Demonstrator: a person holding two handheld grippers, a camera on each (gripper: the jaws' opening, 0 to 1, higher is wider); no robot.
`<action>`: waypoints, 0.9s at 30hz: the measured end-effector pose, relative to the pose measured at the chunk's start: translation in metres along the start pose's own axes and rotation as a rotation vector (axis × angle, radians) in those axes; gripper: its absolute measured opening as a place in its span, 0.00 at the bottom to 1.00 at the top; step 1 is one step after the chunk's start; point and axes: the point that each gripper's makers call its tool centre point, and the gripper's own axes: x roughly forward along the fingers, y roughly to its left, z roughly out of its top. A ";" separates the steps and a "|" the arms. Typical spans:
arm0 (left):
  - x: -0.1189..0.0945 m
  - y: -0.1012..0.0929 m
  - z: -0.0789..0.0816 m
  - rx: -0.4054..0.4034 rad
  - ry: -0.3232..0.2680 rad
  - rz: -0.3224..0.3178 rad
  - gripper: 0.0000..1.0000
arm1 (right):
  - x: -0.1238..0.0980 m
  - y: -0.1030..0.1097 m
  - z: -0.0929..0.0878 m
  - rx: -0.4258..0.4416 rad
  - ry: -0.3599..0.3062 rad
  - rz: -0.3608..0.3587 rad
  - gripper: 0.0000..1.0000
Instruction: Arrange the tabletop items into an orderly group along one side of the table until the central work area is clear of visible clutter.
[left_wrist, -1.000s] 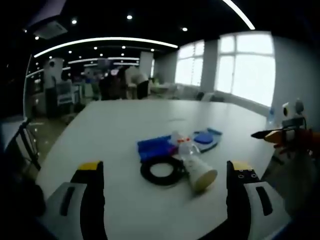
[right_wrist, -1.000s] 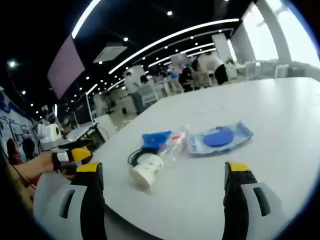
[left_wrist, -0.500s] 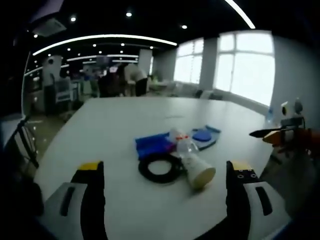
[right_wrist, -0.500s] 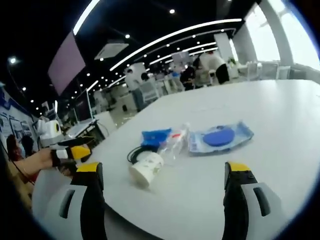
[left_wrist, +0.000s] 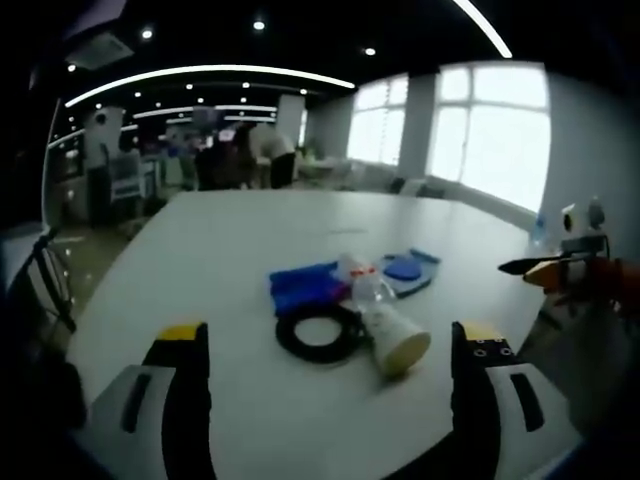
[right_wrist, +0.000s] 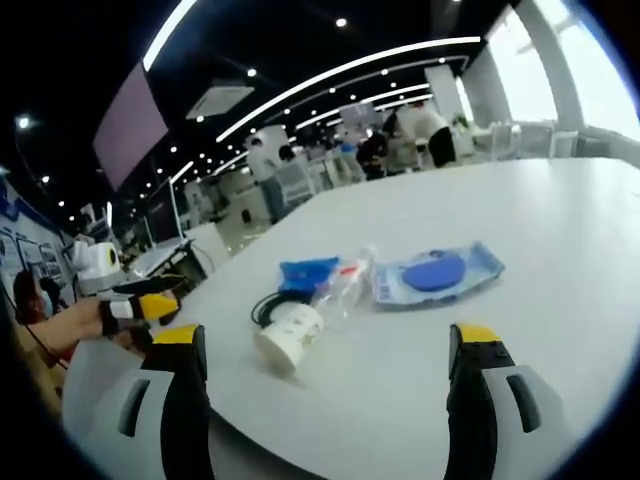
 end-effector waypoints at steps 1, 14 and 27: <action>0.000 0.000 0.000 -0.001 0.001 0.000 0.97 | 0.000 0.000 0.000 0.000 0.001 0.000 1.00; 0.001 0.002 -0.001 -0.002 0.008 0.009 0.96 | 0.000 -0.002 -0.003 -0.021 0.022 -0.008 1.00; 0.000 0.004 -0.003 -0.018 0.015 0.011 0.96 | 0.000 -0.005 -0.002 -0.006 0.017 -0.020 1.00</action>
